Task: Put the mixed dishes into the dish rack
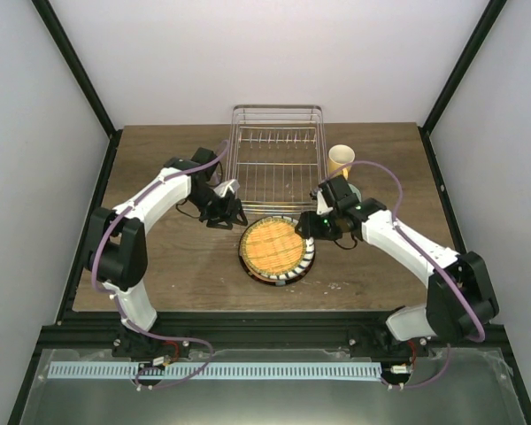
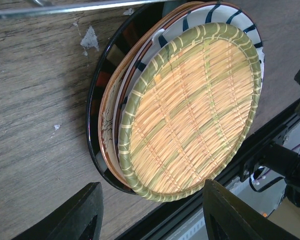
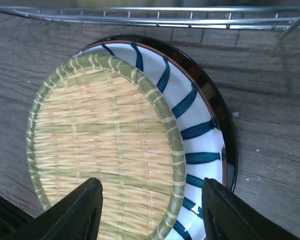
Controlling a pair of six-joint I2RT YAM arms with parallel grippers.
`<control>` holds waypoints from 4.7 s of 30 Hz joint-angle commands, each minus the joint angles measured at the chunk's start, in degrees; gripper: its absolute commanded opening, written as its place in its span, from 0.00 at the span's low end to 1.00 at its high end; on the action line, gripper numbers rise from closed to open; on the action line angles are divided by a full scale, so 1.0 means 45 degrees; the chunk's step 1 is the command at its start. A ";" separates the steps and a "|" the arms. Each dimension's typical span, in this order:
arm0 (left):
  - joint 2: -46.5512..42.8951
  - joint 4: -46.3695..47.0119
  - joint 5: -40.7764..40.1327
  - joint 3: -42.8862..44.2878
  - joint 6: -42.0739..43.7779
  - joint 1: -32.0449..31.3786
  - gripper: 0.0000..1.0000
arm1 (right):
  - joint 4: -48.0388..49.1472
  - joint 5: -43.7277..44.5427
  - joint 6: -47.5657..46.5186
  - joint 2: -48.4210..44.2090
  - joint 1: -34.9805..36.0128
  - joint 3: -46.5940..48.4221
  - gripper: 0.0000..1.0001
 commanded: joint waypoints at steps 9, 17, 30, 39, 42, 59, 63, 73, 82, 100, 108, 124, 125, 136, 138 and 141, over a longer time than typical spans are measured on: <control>-0.0257 -0.0091 0.0132 0.0108 0.0163 -0.0037 0.56 | 0.0533 -0.0682 -0.0177 0.0807 0.0323 -0.0951 0.53; -0.0307 -0.0070 0.0211 0.0180 0.0131 -0.0037 0.56 | 0.1618 -0.1955 -0.0680 0.1545 0.0631 -0.1344 0.46; -0.0667 0.0209 0.0295 -0.0298 0.0132 -0.0037 0.55 | 0.1885 -0.1977 -0.0731 0.1142 0.0848 -0.1598 0.01; -0.1424 -0.0013 -0.0084 -0.1074 0.0661 -0.0037 0.55 | 0.0791 -0.0916 -0.0619 0.0338 0.0848 -0.1044 0.01; -0.1830 0.0080 0.0048 -0.1664 0.0779 -0.0037 0.54 | 0.0702 -0.0730 -0.0695 0.0325 0.0853 -0.0865 0.01; -0.2854 0.1302 -0.0660 -0.3409 0.0852 -0.0037 0.52 | 0.1759 -0.2482 -0.0419 -0.0984 0.0323 -0.0632 0.01; -0.3315 0.2111 -0.0364 -0.3928 0.0786 0.0120 0.52 | 0.2529 -0.3408 -0.0045 -0.1688 -0.0247 -0.1275 0.01; -0.4087 0.4952 0.1900 -0.5337 0.0779 0.1243 0.49 | 0.3068 -0.4579 0.0021 -0.2107 -0.0422 -0.2147 0.01; -0.4288 0.5985 0.3632 -0.5836 0.0552 0.1609 0.48 | 0.3219 -0.4883 0.0016 -0.2596 -0.0476 -0.2079 0.01; -0.3178 0.6310 0.5410 -0.5561 0.0834 0.1052 0.43 | 0.4109 -0.5835 0.0329 -0.2458 -0.0804 -0.1277 0.01; -0.3022 0.6168 0.5462 -0.5289 0.1077 0.0998 0.05 | 0.3639 -0.5785 -0.0056 -0.1854 -0.0807 -0.0709 0.01; -0.5134 0.7343 0.7085 -0.4896 0.0426 0.1306 0.00 | 0.4427 -0.6858 0.0564 -0.2808 -0.2081 -0.1224 0.66; -0.5274 0.7717 0.7327 -0.4879 0.0107 0.1337 0.00 | 0.4791 -0.7152 0.0689 -0.2873 -0.2280 -0.1480 0.66; -0.5279 0.8757 0.8421 -0.4463 -0.1021 0.1324 0.00 | 0.8814 -1.0021 0.2027 -0.1859 -0.2629 -0.2285 0.63; -0.5270 0.8794 0.8485 -0.4424 -0.1008 0.1315 0.00 | 0.9100 -1.0157 0.2065 -0.1760 -0.2621 -0.2250 0.63; -0.5160 0.8828 0.8568 -0.4353 -0.1048 0.1330 0.00 | 0.9315 -1.0417 0.2107 -0.1394 -0.2619 -0.2106 0.59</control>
